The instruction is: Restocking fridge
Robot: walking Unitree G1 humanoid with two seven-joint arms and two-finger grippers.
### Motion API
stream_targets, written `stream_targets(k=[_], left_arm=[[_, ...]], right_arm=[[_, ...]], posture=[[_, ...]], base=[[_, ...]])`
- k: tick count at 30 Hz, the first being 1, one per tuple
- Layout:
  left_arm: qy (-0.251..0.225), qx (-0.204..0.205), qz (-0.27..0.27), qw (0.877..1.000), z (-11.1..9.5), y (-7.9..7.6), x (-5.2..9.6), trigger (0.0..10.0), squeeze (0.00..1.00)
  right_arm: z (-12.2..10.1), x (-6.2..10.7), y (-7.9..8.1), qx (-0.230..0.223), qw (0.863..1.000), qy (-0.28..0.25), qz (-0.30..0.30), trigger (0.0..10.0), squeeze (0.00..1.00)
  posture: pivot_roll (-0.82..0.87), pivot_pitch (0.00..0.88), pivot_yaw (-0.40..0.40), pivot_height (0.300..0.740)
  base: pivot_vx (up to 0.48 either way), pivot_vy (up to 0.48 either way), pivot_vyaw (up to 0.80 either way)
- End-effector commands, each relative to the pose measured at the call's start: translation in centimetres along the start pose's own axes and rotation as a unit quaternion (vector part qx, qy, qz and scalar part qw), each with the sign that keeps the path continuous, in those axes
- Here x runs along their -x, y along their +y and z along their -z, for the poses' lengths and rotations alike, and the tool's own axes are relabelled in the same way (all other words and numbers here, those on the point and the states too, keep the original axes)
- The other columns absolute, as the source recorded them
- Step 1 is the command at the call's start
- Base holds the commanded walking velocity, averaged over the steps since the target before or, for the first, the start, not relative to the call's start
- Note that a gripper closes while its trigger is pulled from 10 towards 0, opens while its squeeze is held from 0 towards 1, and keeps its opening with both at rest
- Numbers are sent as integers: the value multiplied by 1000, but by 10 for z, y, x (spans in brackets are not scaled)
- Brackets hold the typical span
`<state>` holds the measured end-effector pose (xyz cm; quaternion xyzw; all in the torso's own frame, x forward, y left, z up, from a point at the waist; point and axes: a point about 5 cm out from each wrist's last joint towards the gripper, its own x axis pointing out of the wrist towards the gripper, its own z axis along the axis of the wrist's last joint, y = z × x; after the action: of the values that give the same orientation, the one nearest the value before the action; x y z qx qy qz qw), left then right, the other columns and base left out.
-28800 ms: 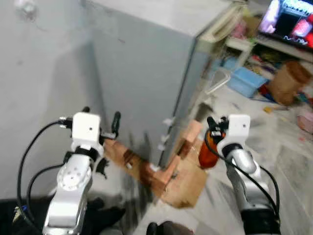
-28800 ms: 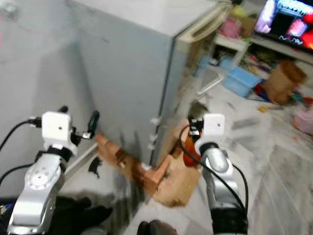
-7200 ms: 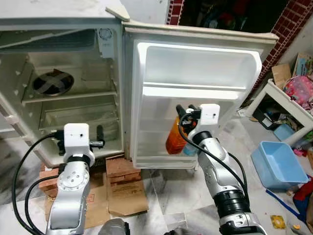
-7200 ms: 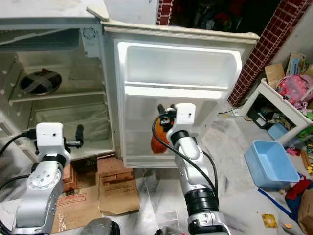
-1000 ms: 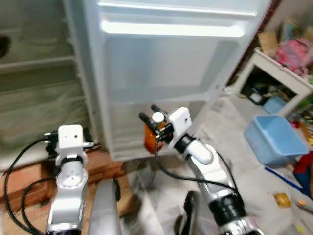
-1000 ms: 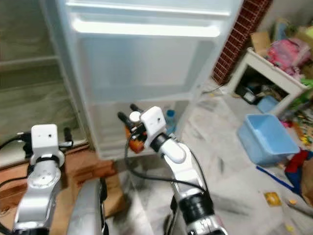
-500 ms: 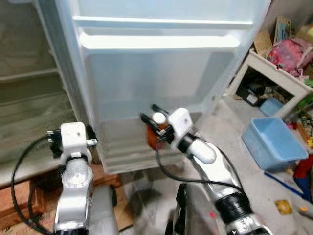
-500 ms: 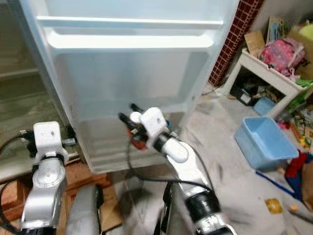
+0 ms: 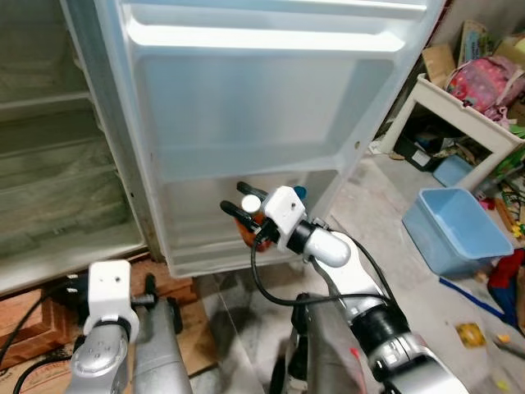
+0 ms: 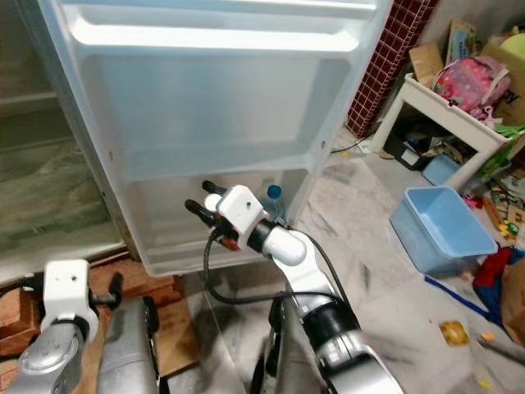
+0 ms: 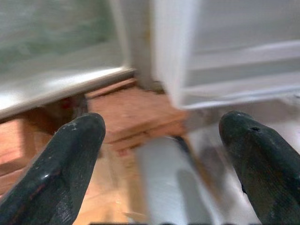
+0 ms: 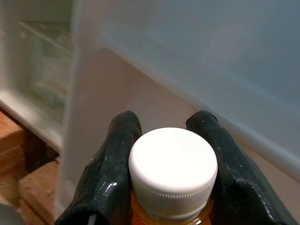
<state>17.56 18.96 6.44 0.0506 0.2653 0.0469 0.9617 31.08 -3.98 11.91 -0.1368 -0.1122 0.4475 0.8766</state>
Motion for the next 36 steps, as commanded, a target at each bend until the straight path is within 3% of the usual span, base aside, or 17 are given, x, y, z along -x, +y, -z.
stream_targets(k=[1, 7, 13, 17, 19, 24, 30, 34, 35, 36], left_arm=[[-11, -12, 25, 1000, -7, -5, 5, 10000, 0], [-2, -52, 72, 996, -5, -11, 25, 10000, 0], [-16, -79, 91, 993, -10, -14, 31, 10000, 0], [-17, -86, 92, 992, -11, -14, 33, 10000, 0], [-18, -90, 94, 991, -13, -15, 33, 10000, 0], [-23, -92, 91, 991, -15, -15, 32, 10000, 0], [-23, -93, 89, 991, -15, -16, 31, 10000, 0], [-25, -94, 89, 991, -16, -18, 27, 10000, 0], [-26, -94, 88, 991, -17, -18, 25, 10000, 0], [-27, -94, 88, 991, -17, -19, 24, 10000, 0]], right_arm=[[-4, -2, -6, 22, 1000, -13, 12, 10000, 0], [-2, -10, -15, 91, 995, -9, 42, 10000, 0], [16, -5, -21, 117, 989, 49, 71, 10000, 0], [27, -1, -24, 88, 988, 82, 95, 10000, 0], [43, 5, -24, 21, 983, 129, 130, 10000, 0], [49, 7, -26, -18, 975, 145, 166, 10000, 0], [51, 7, -28, -22, 970, 165, 178, 10000, 0], [58, 11, -31, -32, 959, 205, 194, 10000, 0], [61, 13, -31, -47, 957, 213, 191, 10000, 373], [62, 14, -31, -49, 956, 215, 191, 10000, 373]], posture=[[226, 123, -117, 527], [262, 177, -112, 527], [272, 207, -113, 527], [282, 218, -114, 527], [291, 220, -116, 527], [292, 218, -121, 527], [286, 211, -124, 527], [275, 200, -126, 527], [274, 197, -126, 527], [273, 195, -127, 527]], base=[[0, 0, 0], [0, 0, 0], [0, 0, 0], [0, 0, 0], [0, 0, 0], [0, 0, 0], [0, 0, 0], [0, 0, 0], [0, 0, 0], [0, 0, 0]])
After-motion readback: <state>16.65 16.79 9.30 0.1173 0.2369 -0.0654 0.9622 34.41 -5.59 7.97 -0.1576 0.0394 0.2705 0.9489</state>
